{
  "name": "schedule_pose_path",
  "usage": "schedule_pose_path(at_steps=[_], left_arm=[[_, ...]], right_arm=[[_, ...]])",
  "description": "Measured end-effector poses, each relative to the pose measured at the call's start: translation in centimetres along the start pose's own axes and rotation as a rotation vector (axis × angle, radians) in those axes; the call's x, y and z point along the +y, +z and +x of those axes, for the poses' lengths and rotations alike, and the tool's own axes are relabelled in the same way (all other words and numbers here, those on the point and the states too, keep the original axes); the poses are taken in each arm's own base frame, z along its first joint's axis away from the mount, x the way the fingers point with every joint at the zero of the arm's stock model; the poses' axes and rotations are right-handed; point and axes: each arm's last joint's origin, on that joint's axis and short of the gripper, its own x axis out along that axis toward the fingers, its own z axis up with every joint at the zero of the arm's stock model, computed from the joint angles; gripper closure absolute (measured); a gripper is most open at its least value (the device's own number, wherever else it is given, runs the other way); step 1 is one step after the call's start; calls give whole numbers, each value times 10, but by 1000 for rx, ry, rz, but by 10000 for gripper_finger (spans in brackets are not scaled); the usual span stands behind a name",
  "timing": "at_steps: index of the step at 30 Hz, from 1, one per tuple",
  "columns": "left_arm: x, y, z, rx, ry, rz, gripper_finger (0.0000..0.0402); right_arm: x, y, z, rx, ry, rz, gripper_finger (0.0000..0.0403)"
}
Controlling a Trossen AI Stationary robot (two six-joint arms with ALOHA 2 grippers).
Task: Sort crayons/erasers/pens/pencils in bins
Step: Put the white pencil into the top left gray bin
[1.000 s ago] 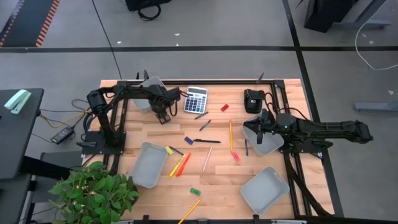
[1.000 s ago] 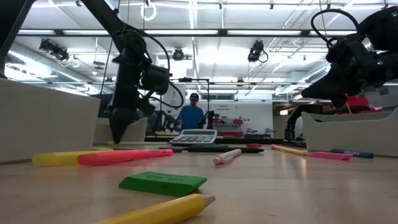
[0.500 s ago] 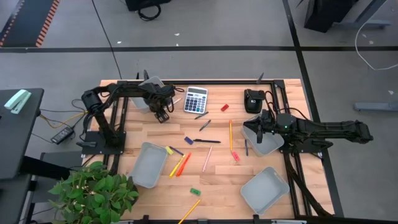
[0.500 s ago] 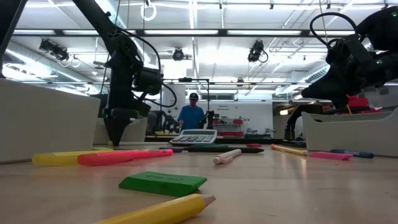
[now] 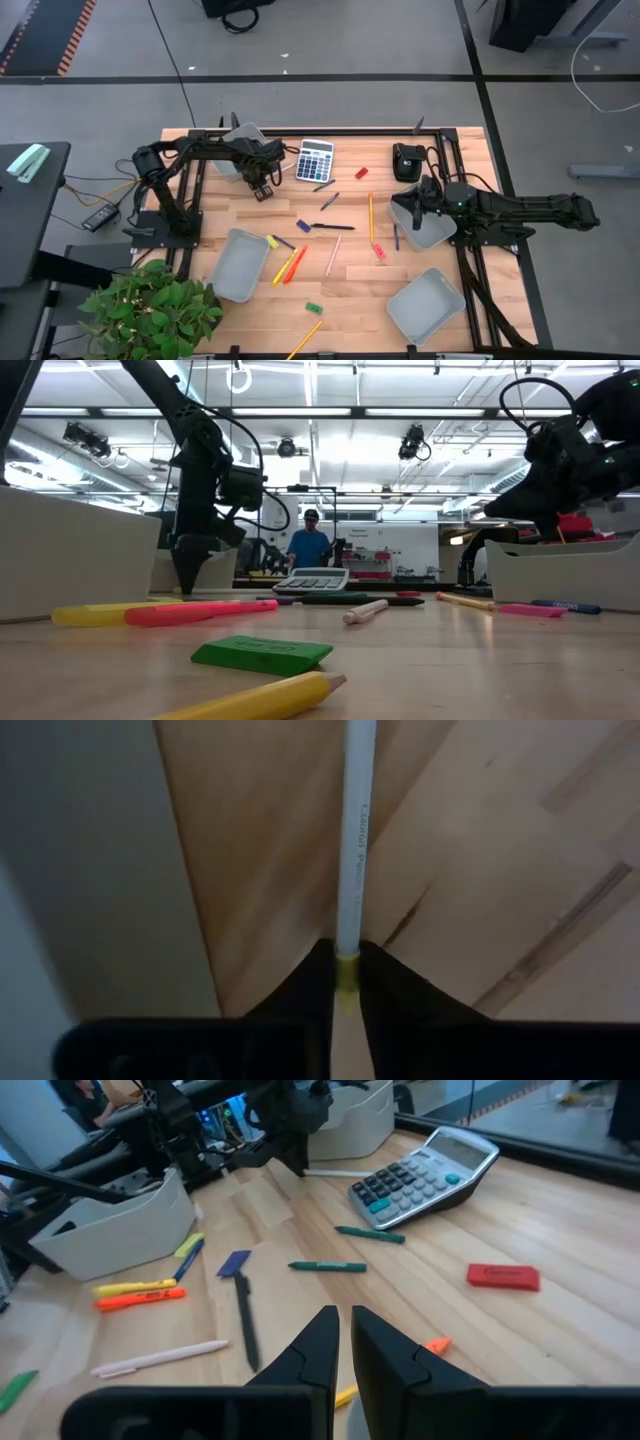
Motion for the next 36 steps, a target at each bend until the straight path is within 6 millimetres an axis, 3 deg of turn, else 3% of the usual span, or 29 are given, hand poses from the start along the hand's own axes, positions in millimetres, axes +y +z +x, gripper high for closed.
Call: schedule_pose_path(at_steps=[4,7,13,18,24,30,36], left_arm=[[1,-2,-6,1,-9,-5,368],[2,-4,-21,47,-33,-20,368],[-2,-8,-71,85,-25,24,348],[-3,-13,-120,66,-5,53,369],[21,-29,-160,180,175,-38,360],[43,-36,-157,214,182,-164,367],[60,-46,-133,299,179,-240,361]], right_arm=[[-1,1,0,-21,-27,-37,362],[-1,2,0,-31,-43,-76,362],[-2,2,0,-39,-67,-120,362],[-2,2,0,-38,-69,-158,362],[-1,2,0,-39,-69,-170,362],[-1,2,0,-36,-63,-143,362],[0,0,0,-5,0,-112,362]])
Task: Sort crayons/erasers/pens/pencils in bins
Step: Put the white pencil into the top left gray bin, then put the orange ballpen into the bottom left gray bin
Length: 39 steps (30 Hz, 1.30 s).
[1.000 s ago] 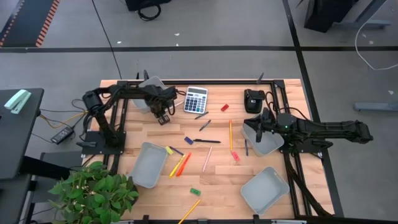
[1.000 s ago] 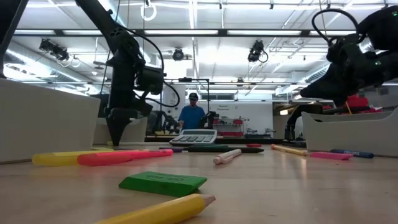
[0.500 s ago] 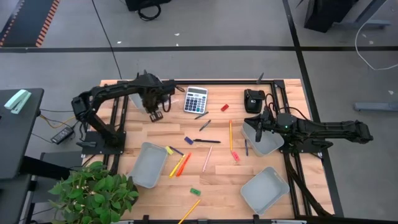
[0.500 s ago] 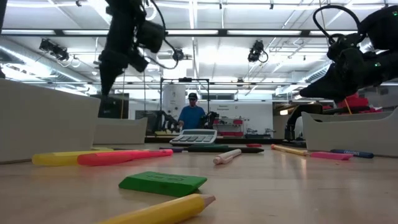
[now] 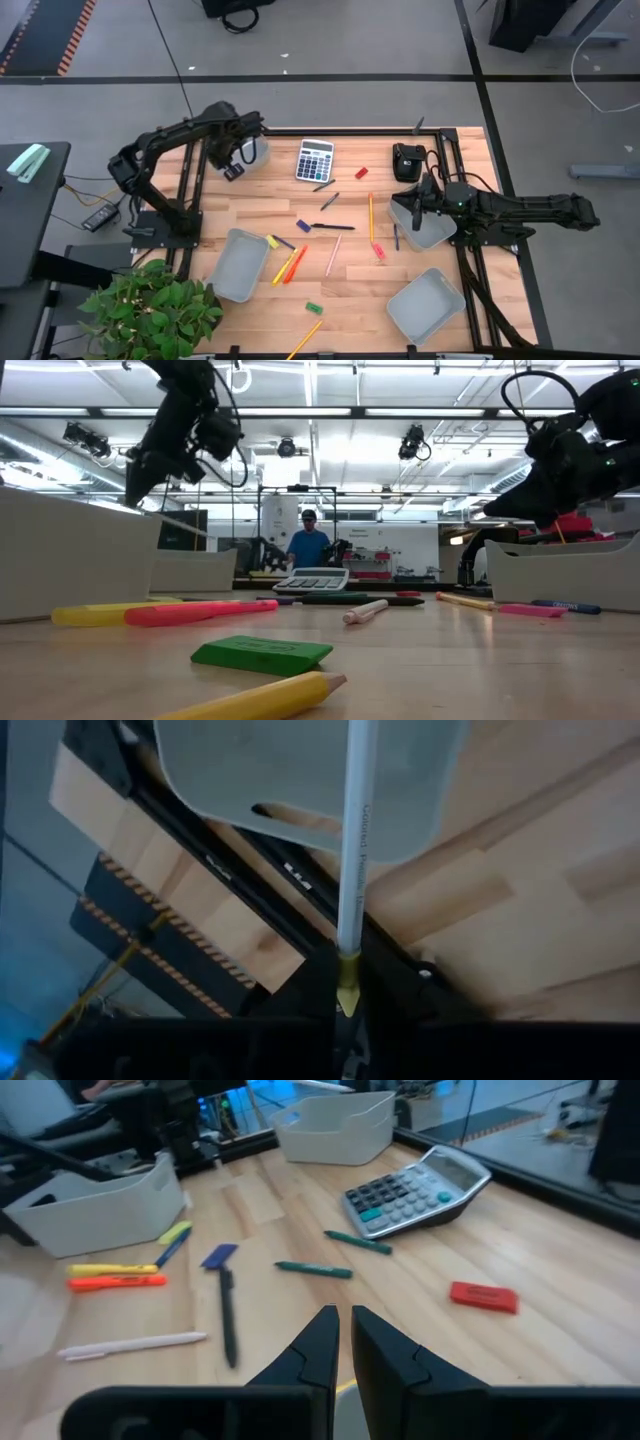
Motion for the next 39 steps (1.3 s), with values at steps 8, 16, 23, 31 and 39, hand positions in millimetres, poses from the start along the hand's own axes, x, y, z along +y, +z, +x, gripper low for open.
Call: schedule_pose_path(at_steps=[8,16,23,31,39], left_arm=[[12,6,30,10,-20,-76,352],[15,18,22,-112,-14,-84,294],[18,16,23,-100,-28,-97,244],[-19,-9,-11,-86,-183,-61,254],[-90,-42,-71,-321,-301,46,293]], right_arm=[[0,0,0,5,8,54,362],[0,0,0,7,8,66,362],[0,0,0,8,9,133,362],[0,0,0,10,14,133,362],[0,0,0,10,14,176,362]])
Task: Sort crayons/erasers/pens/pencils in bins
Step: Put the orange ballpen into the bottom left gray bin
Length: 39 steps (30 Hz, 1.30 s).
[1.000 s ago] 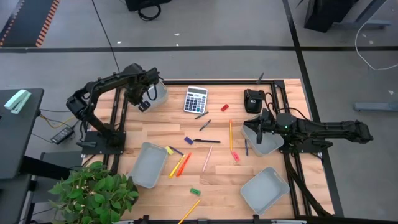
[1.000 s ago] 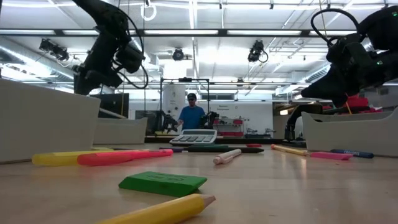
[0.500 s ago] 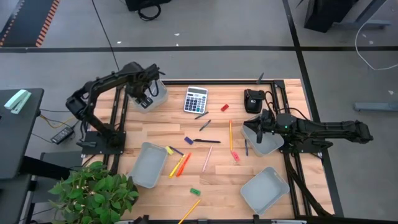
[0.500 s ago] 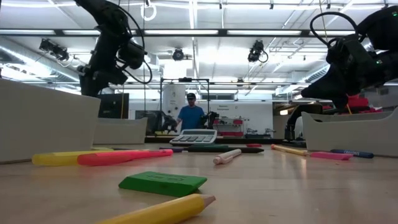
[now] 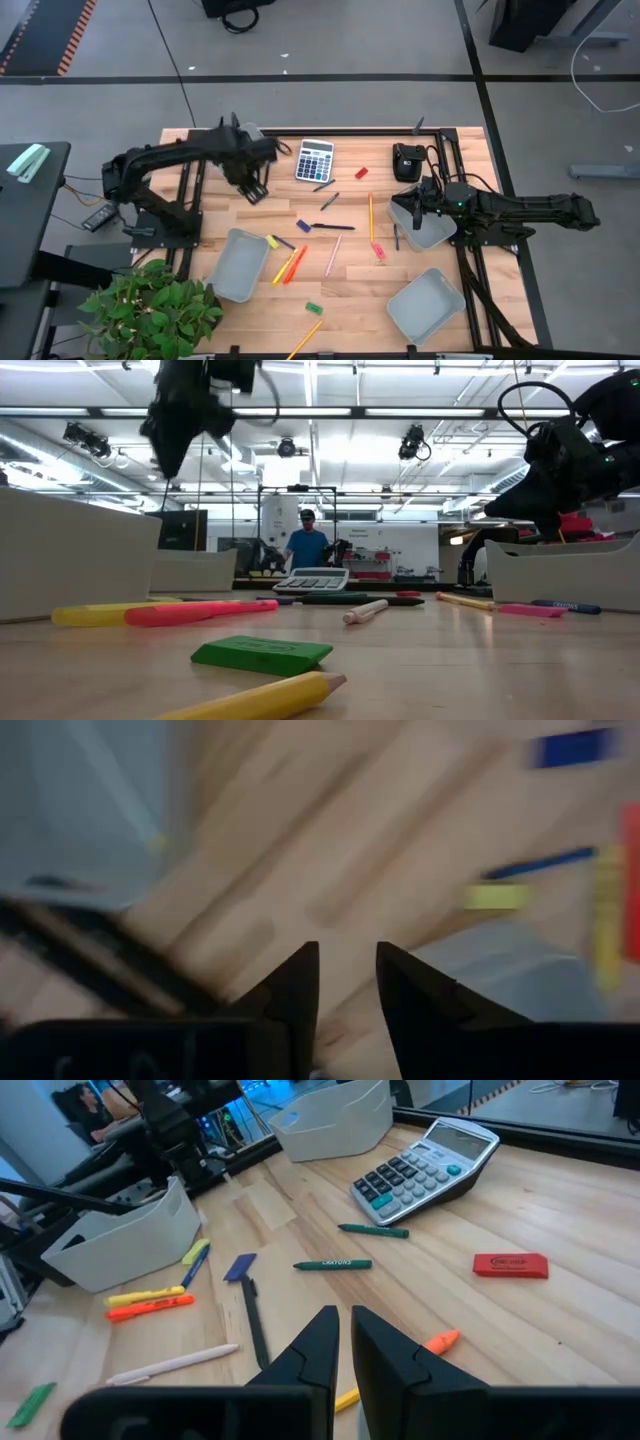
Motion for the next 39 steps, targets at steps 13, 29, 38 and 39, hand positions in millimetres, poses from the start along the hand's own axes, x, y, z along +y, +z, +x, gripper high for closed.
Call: schedule_pose_path(at_steps=[13,29,38,39], left_arm=[[-135,-29,-24,-169,-267,176,312],[-226,-34,79,-37,-162,176,300],[-221,-13,115,21,-70,123,288],[-220,-10,115,21,-73,115,288]], right_arm=[[2,4,0,-45,18,-78,362],[-1,5,0,-64,-48,-245,362],[-2,2,0,-26,-62,-347,362],[-2,2,0,-23,-63,-333,362]])
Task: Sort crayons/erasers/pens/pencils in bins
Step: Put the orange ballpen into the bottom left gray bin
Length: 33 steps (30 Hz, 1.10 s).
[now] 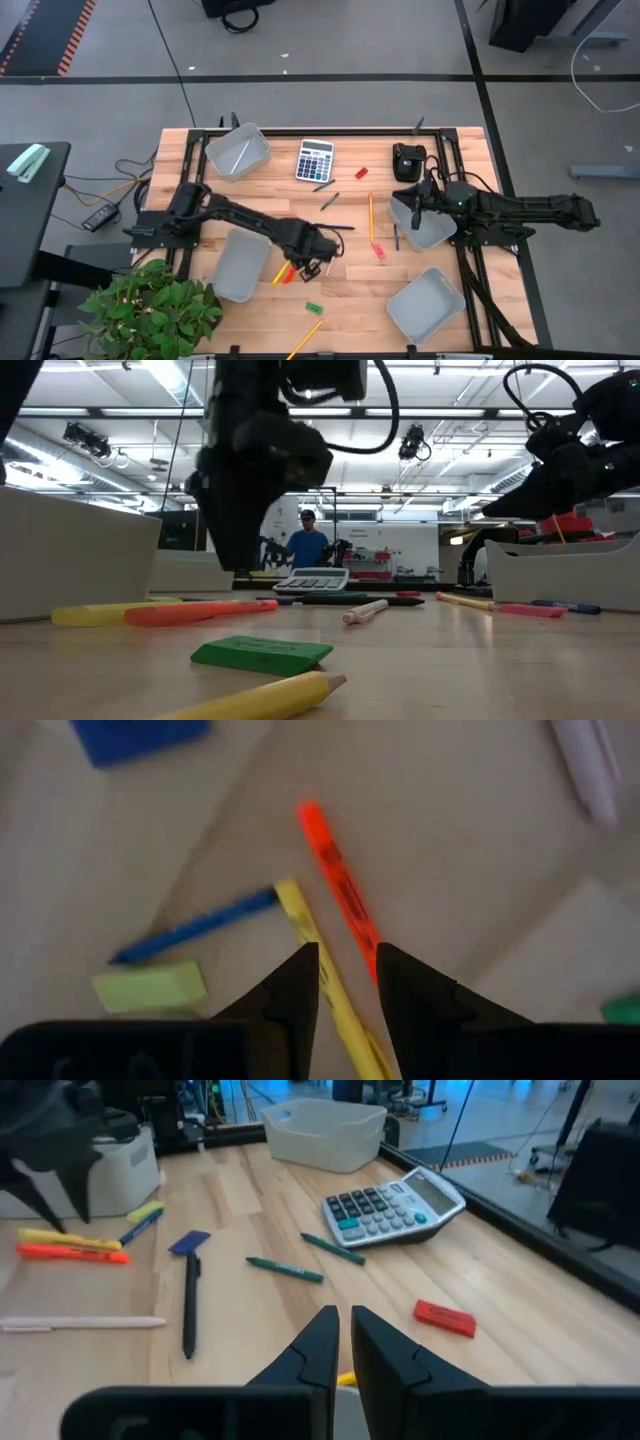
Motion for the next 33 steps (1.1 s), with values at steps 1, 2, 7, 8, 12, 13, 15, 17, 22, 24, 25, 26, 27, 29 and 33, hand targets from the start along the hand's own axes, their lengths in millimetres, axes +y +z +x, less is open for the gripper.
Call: schedule_pose_path(at_steps=[1,2,7,8,12,13,15,17,22,24,25,26,27,29,33], left_arm=[[2,3,0,-3,-3,-7,290],[2,5,0,-11,-14,-14,291],[-3,10,5,18,-105,-17,294],[-3,10,9,45,-108,-19,294],[-4,5,19,105,-76,-21,294],[-3,4,19,109,-70,-21,294],[-1,4,20,104,-40,-23,294],[-1,6,20,75,-27,-25,294],[-1,8,22,70,-19,-16,294],[-1,8,25,75,-14,-4,294],[-2,7,28,78,-11,4,294],[-3,8,30,74,-16,9,294],[-4,8,32,74,-16,14,294],[-5,8,37,84,-10,17,294],[-5,10,44,96,-5,35,296]], right_arm=[[0,0,0,3,4,14,362],[0,-1,0,9,11,27,362],[1,-3,2,40,28,-8,362],[1,-4,2,45,28,-23,362],[1,-5,4,67,27,-35,362],[1,-6,4,70,27,-35,362],[2,-7,4,81,33,-30,362],[2,-8,5,98,51,-25,362],[3,-10,6,124,70,-26,362],[3,-10,6,127,70,-27,362],[3,-10,6,128,70,-27,362],[3,-10,6,128,70,-27,362],[3,-10,6,128,70,-27,362],[3,-10,6,128,70,-22,362],[3,-10,6,131,68,-7,362]])
